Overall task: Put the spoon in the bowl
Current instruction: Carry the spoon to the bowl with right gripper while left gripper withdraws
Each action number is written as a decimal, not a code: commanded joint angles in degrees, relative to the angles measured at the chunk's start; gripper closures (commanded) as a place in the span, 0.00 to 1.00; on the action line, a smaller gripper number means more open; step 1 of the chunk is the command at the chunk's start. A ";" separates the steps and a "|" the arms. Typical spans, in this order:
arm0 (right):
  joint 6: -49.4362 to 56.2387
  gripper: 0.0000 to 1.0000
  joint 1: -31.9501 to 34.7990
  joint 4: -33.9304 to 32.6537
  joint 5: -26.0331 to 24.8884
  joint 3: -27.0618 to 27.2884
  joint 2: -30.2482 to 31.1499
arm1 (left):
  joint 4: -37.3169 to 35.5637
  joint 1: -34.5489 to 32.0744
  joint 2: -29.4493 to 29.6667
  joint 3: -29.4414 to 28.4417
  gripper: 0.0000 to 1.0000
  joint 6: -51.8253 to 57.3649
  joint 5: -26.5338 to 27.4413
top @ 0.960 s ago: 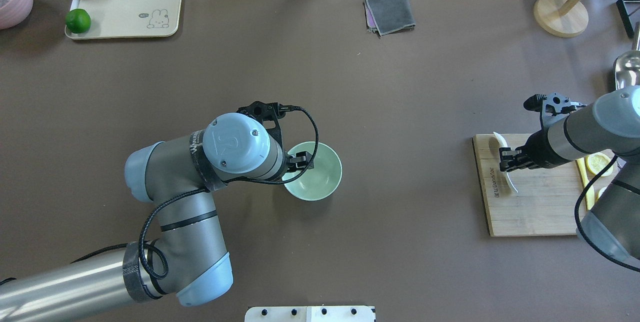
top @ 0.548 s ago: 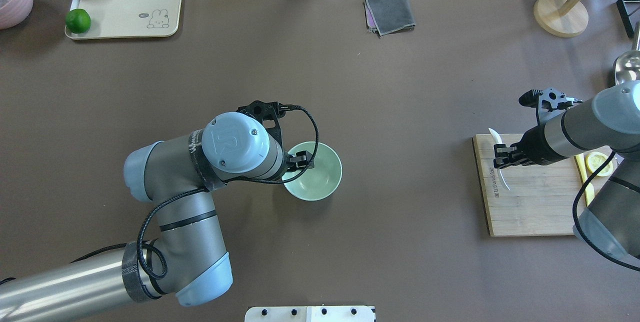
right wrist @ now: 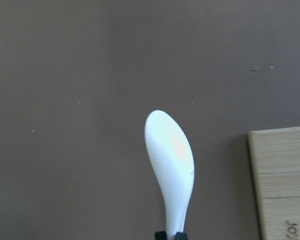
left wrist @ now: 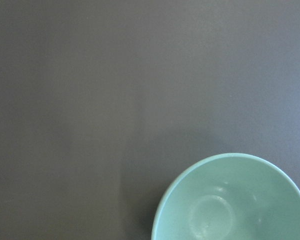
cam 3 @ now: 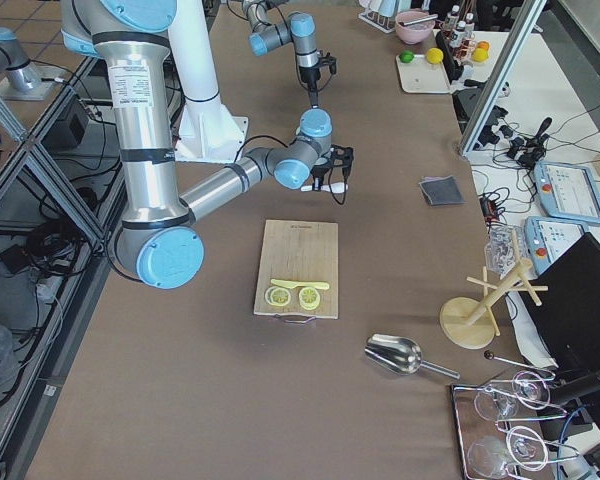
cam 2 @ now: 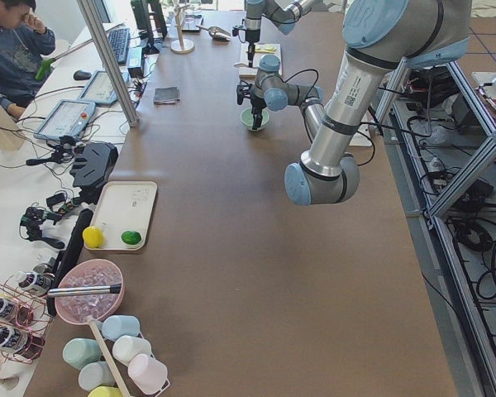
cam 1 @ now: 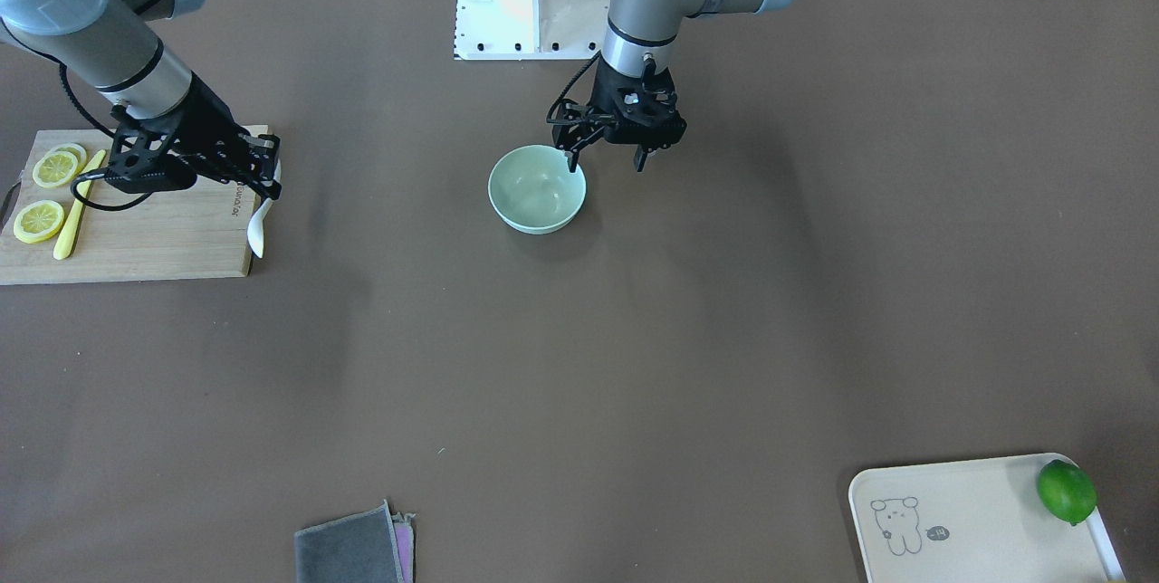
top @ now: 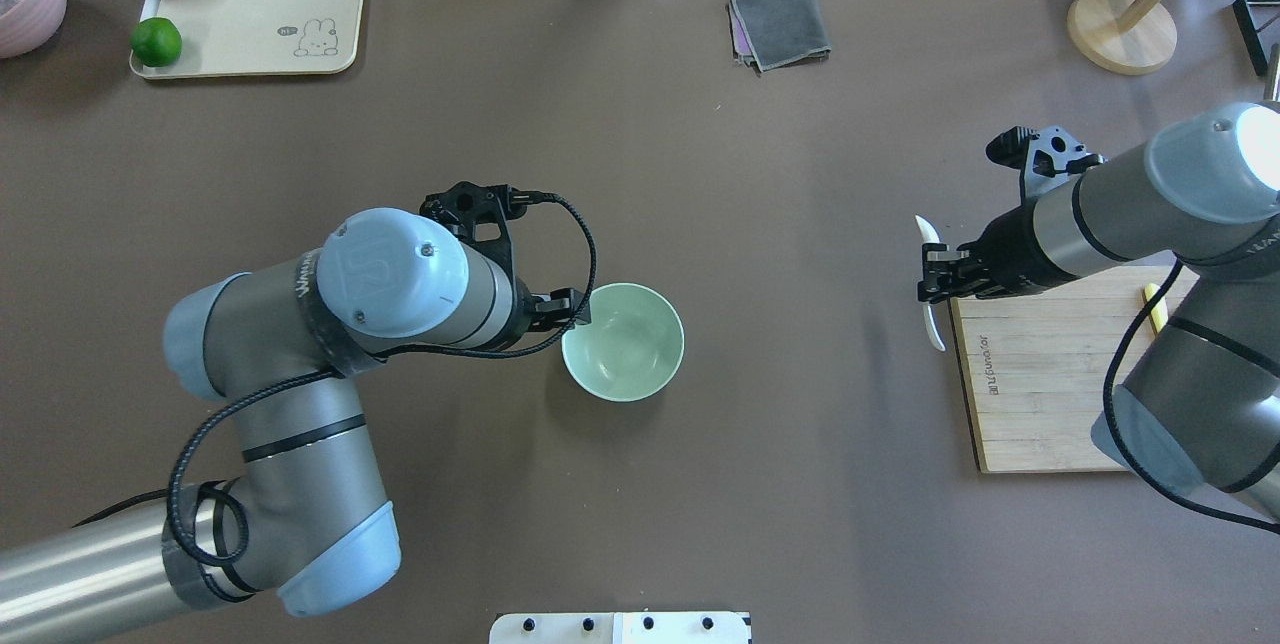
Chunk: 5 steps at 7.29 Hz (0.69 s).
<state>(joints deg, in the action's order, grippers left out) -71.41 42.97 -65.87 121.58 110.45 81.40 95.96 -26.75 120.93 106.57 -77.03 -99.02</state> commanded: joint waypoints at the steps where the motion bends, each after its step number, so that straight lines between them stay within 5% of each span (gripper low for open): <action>1: -6.07 1.00 -5.15 -1.27 -0.38 -0.23 -9.20 | 0.19 -4.25 -6.38 3.72 0.03 7.66 -0.38; 5: -11.73 1.00 -20.36 -8.22 -10.56 -3.55 -23.72 | 7.37 -16.46 -19.04 4.35 0.03 26.18 -7.23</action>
<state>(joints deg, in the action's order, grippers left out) -82.76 26.62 -72.26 113.68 108.58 61.18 100.04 -38.92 105.72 111.60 -56.83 -104.28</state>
